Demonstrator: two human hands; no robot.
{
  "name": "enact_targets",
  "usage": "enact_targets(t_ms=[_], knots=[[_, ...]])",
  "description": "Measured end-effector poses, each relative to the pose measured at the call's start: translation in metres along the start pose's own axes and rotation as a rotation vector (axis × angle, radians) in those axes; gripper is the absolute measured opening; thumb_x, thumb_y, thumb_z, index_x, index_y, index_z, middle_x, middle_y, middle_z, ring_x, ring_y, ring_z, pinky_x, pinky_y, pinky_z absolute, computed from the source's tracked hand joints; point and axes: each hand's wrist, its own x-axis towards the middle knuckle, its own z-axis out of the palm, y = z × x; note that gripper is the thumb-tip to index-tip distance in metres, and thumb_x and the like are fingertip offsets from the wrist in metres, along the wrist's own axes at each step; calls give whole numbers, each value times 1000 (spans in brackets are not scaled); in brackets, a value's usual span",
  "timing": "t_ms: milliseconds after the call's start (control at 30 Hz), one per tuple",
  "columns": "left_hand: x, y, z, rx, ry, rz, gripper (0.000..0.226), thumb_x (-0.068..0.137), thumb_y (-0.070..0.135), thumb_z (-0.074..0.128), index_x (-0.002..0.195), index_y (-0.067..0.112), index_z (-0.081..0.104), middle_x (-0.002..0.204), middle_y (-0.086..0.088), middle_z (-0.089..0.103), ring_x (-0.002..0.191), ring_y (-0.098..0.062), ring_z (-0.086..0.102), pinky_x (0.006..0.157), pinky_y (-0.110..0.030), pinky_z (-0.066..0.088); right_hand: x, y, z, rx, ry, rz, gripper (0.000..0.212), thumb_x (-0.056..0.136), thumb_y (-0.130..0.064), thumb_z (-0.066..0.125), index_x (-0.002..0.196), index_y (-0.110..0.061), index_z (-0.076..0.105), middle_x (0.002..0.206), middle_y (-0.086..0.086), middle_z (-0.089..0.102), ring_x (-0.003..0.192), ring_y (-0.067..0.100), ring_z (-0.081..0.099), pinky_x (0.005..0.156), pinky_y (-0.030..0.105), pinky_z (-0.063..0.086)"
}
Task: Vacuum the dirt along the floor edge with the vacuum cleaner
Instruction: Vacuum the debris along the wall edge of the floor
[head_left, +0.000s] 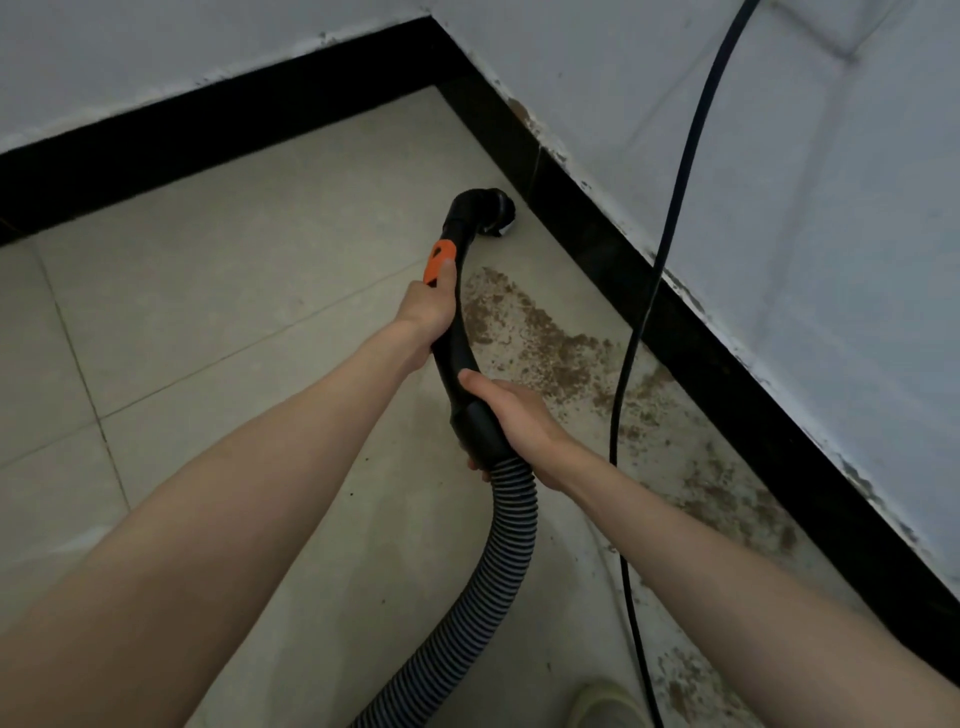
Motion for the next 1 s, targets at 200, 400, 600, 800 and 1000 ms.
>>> enact_targets(t_ms=[200, 400, 600, 800, 1000], knots=[[-5, -1, -16, -159, -96, -52, 55, 93, 60, 42, 107, 8, 55, 83, -3, 56, 71, -18, 55, 58, -27, 46, -11, 0, 2, -14, -22, -79, 41, 94, -44, 60, 92, -4, 64, 73, 16, 66, 47, 25, 63, 39, 27, 49], [-36, -16, -55, -239, -139, -78, 50, 91, 64, 41, 89, 15, 53, 74, 0, 52, 66, -15, 53, 56, -27, 47, -40, 3, 20, -69, -185, -70, 32, 95, -43, 58, 90, -11, 60, 73, 13, 66, 52, 28, 65, 43, 31, 53], [-75, -23, -82, -230, -108, -13, 56, 98, 57, 29, 82, 6, 48, 59, -10, 51, 44, -18, 52, 44, -22, 45, -57, 3, 78, 7, -358, 75, 52, 94, -59, 47, 89, -10, 61, 82, 9, 67, 75, 26, 66, 82, 42, 55], [-91, -32, -101, -193, -126, 38, 56, 98, 57, 26, 85, 7, 48, 53, -7, 53, 41, -15, 53, 45, -22, 47, -67, 20, 103, 101, -323, 27, 49, 95, -55, 49, 98, -6, 57, 77, 13, 69, 65, 28, 67, 64, 35, 60], [-90, -60, -126, -315, -90, -64, 57, 98, 59, 25, 92, 7, 47, 58, -8, 55, 44, -17, 55, 46, -21, 48, -71, 15, 114, -16, -381, -18, 42, 99, -49, 47, 98, -7, 50, 72, 14, 63, 49, 22, 64, 45, 26, 52]])
